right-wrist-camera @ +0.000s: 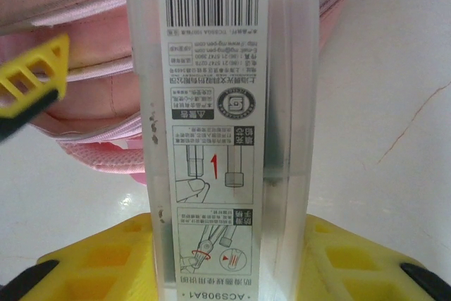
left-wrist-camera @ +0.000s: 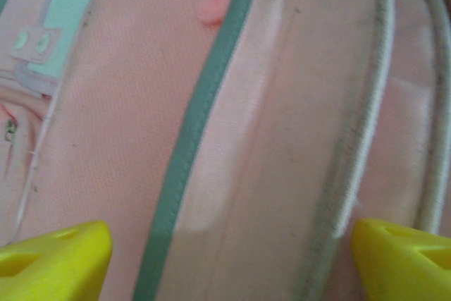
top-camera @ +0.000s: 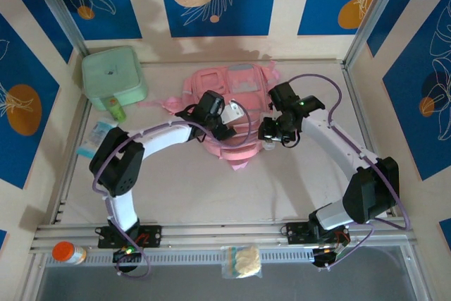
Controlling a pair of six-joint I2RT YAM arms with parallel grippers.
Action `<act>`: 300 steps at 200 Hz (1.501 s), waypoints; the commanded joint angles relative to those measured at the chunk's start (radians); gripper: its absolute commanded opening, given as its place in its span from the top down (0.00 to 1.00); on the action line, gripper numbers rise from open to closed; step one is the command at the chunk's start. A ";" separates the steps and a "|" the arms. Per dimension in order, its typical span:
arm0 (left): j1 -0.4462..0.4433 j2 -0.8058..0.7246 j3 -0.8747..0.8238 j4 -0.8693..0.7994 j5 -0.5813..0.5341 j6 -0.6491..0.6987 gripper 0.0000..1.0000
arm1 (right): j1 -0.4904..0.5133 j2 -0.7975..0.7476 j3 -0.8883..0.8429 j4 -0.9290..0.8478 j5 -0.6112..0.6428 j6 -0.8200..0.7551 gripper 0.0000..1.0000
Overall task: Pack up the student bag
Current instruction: Open the student bag at the top-center of the table, then place the loose stationery in the student bag.
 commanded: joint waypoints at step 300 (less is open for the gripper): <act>-0.132 -0.091 0.157 -0.065 0.088 -0.726 1.00 | -0.108 0.099 0.037 0.123 -0.193 0.100 0.64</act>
